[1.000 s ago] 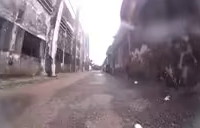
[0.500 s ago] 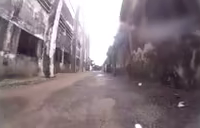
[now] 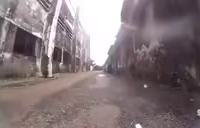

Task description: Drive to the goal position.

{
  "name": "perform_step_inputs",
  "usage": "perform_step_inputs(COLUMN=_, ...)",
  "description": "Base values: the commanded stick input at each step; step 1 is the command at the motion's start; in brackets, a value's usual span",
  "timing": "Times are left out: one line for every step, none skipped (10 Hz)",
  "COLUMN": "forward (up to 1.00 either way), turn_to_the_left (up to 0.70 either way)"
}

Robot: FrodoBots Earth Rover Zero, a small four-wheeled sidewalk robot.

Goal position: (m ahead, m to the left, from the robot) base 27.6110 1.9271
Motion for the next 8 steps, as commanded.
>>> perform_step_inputs(forward=0.7, turn_to_the_left=0.0)
perform_step_inputs(forward=0.7, turn_to_the_left=0.0)
perform_step_inputs(forward=0.7, turn_to_the_left=0.0)
perform_step_inputs(forward=0.7, turn_to_the_left=0.0)
perform_step_inputs(forward=0.7, turn_to_the_left=0.0)
perform_step_inputs(forward=0.7, turn_to_the_left=0.0)
perform_step_inputs(forward=0.7, turn_to_the_left=0.0)
perform_step_inputs(forward=0.7, turn_to_the_left=0.0)
